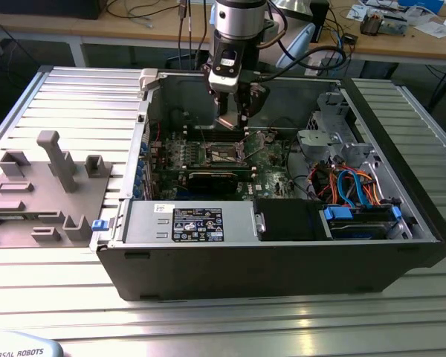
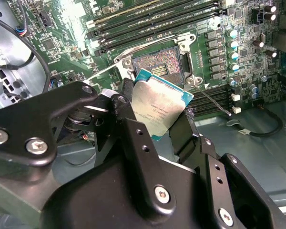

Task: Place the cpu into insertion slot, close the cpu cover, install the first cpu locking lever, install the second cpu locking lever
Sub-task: 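Place the cpu into insertion slot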

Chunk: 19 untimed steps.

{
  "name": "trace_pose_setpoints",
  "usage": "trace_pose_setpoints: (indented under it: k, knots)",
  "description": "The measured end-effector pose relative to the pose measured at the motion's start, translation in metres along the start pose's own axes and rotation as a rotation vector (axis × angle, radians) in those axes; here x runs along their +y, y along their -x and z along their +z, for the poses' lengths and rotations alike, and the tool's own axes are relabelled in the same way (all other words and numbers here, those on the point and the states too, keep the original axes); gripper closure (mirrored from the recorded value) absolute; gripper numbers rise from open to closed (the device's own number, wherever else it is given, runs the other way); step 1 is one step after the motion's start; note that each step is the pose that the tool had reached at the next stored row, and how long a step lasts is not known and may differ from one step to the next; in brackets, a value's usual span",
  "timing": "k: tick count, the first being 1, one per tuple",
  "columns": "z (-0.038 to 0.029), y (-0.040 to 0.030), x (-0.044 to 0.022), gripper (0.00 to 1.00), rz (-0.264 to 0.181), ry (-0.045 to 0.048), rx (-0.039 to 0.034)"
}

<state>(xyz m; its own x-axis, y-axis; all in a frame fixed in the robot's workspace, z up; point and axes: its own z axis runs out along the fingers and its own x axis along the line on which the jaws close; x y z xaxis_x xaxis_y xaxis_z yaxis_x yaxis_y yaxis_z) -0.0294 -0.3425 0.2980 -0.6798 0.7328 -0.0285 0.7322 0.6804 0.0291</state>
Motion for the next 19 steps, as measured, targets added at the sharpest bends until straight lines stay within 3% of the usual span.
trace_pose_setpoints:
  k: [15,19]
  knots:
    - [0.0006,0.0000,0.0000,0.45,0.014,-0.0007,-0.0008]
    - [0.0007,0.0000,0.0000,0.45,0.018,-0.0061,-0.0067]
